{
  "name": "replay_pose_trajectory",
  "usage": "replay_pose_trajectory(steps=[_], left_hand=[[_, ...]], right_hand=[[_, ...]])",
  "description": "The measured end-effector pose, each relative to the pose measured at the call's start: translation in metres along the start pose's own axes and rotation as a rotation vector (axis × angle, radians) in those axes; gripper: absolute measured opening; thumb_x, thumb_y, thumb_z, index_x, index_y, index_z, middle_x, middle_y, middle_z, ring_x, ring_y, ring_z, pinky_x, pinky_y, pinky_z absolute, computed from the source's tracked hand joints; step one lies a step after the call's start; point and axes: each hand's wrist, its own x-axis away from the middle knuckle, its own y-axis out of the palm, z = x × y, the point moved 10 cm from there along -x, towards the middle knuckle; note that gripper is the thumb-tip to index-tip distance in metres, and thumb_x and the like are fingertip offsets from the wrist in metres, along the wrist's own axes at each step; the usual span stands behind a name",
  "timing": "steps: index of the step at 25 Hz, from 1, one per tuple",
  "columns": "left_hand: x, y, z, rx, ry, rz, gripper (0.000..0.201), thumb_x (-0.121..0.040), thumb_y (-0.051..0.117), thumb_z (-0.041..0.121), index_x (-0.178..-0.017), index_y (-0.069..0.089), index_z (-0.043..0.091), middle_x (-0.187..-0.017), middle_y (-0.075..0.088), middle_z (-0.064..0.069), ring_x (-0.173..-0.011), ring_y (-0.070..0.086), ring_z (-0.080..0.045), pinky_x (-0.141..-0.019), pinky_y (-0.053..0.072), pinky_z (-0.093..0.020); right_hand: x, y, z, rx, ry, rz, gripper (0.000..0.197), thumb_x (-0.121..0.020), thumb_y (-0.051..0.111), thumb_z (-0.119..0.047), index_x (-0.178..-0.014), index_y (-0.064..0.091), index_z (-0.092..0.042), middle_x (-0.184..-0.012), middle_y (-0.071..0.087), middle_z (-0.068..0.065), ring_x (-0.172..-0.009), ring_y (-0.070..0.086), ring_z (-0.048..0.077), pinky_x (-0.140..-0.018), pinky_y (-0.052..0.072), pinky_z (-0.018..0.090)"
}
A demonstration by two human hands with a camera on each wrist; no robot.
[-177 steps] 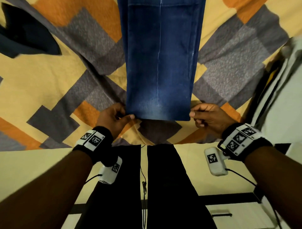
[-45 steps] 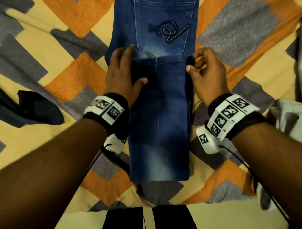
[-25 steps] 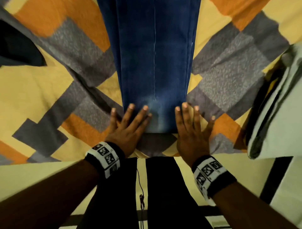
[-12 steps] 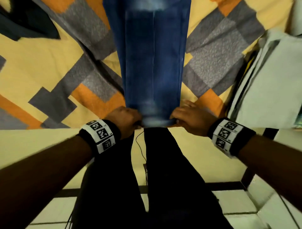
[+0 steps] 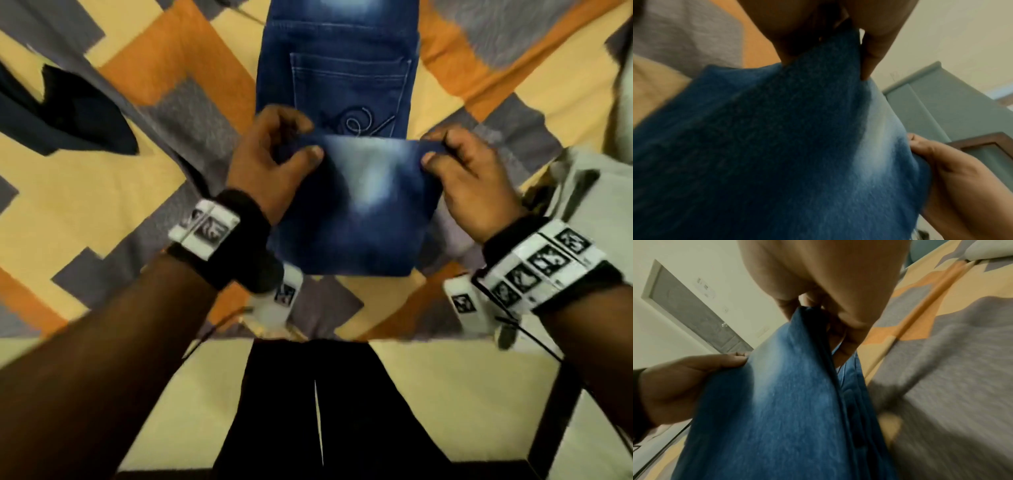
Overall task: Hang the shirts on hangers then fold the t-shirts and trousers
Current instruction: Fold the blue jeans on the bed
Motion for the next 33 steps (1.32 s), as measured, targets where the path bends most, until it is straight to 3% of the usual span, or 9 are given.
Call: replay_pose_trajectory(steps=[5, 11, 13, 15, 19, 21, 24, 29, 33], left_hand=[[-0.149, -0.012, 0.013, -0.194, 0.123, -0.005, 0.018, -0.08, 0.066, 0.014, -0.09, 0.053, 0.021, -0.085, 0.054, 0.015, -0.072, 0.051, 0.012, -0.073, 0.04, -0.01], [-0.229, -0.024, 0.016, -0.429, 0.036, 0.038, 0.019, -0.086, 0.064, 0.022, -0.103, 0.056, 0.018, -0.088, 0.055, 0.009, -0.082, 0.052, -0.01, -0.073, 0.04, -0.02], [-0.226, -0.014, 0.011, -0.762, 0.013, 0.0, 0.039, -0.089, 0.06, 0.031, -0.124, 0.051, 0.016, -0.12, 0.053, -0.006, -0.111, 0.051, -0.024, -0.091, 0.04, -0.031], [-0.201, 0.01, 0.011, -1.152, 0.09, -0.085, 0.063, -0.091, 0.049, 0.041, -0.146, 0.027, 0.02, -0.155, 0.019, -0.01, -0.142, 0.018, -0.032, -0.112, 0.019, -0.047], [-0.159, 0.057, -0.013, -1.267, 0.18, -0.277, 0.074, -0.096, 0.031, 0.047, -0.15, -0.013, 0.022, -0.158, -0.019, 0.001, -0.142, -0.024, -0.016, -0.111, -0.014, -0.053], [-0.161, 0.045, -0.043, -1.283, 0.073, -0.282, 0.075, -0.094, 0.019, 0.058, -0.147, -0.021, 0.023, -0.156, -0.024, 0.004, -0.135, -0.033, -0.009, -0.11, -0.016, -0.057], [-0.161, 0.045, -0.06, -1.325, 0.13, -0.29, 0.077, -0.089, 0.01, 0.066, -0.145, -0.023, 0.025, -0.155, -0.024, 0.006, -0.135, -0.031, -0.006, -0.111, -0.01, -0.061], [-0.138, 0.024, -0.033, -1.215, 0.036, -0.084, 0.098, -0.08, 0.019, 0.081, -0.145, -0.026, 0.023, -0.146, -0.042, 0.004, -0.137, -0.035, -0.019, -0.103, -0.026, -0.061], [-0.037, 0.055, -0.064, -1.314, 0.169, -0.337, 0.087, -0.087, 0.021, 0.071, -0.151, -0.003, 0.018, -0.158, -0.014, 0.001, -0.147, -0.007, -0.019, -0.11, -0.004, -0.063]], right_hand=[[-0.114, -0.029, -0.04, 0.317, -0.146, 0.362, 0.026, -0.093, 0.041, -0.012, -0.109, 0.057, 0.0, -0.102, 0.06, 0.019, -0.095, 0.054, 0.024, -0.083, 0.035, 0.03], [-0.2, -0.037, -0.054, 0.456, -0.081, 0.354, 0.03, -0.098, 0.036, -0.011, -0.121, 0.054, -0.004, -0.12, 0.055, 0.022, -0.107, 0.052, 0.035, -0.082, 0.034, 0.031], [-0.202, -0.038, -0.042, 0.569, 0.015, 0.319, 0.032, -0.1, 0.034, -0.018, -0.127, 0.049, -0.008, -0.126, 0.05, 0.021, -0.109, 0.051, 0.039, -0.083, 0.038, 0.038], [-0.2, -0.039, -0.038, 0.792, 0.088, 0.32, 0.036, -0.102, 0.031, -0.028, -0.132, 0.044, -0.012, -0.133, 0.044, 0.018, -0.115, 0.047, 0.04, -0.087, 0.039, 0.045], [-0.198, -0.034, -0.073, 0.929, -0.037, 0.567, 0.04, -0.098, 0.036, -0.03, -0.135, 0.046, -0.019, -0.144, 0.042, 0.01, -0.131, 0.039, 0.033, -0.104, 0.028, 0.051], [-0.194, 0.012, -0.07, 0.923, -0.171, 0.44, 0.045, -0.096, 0.041, -0.03, -0.139, 0.045, -0.018, -0.15, 0.039, 0.009, -0.138, 0.034, 0.033, -0.11, 0.024, 0.055], [-0.19, 0.042, -0.011, 1.124, -0.153, 0.152, 0.059, -0.095, 0.037, -0.046, -0.15, 0.026, -0.028, -0.159, 0.021, 0.001, -0.145, 0.018, 0.034, -0.111, 0.012, 0.064], [-0.172, 0.001, -0.028, 1.09, -0.106, 0.328, 0.065, -0.097, 0.03, -0.047, -0.154, 0.012, -0.022, -0.162, 0.005, 0.005, -0.147, 0.004, 0.035, -0.11, -0.001, 0.066], [-0.088, 0.088, 0.002, 1.189, -0.277, 0.148, 0.064, -0.093, 0.037, -0.039, -0.152, 0.022, -0.019, -0.16, 0.019, 0.0, -0.146, 0.013, 0.025, -0.112, 0.011, 0.064]])
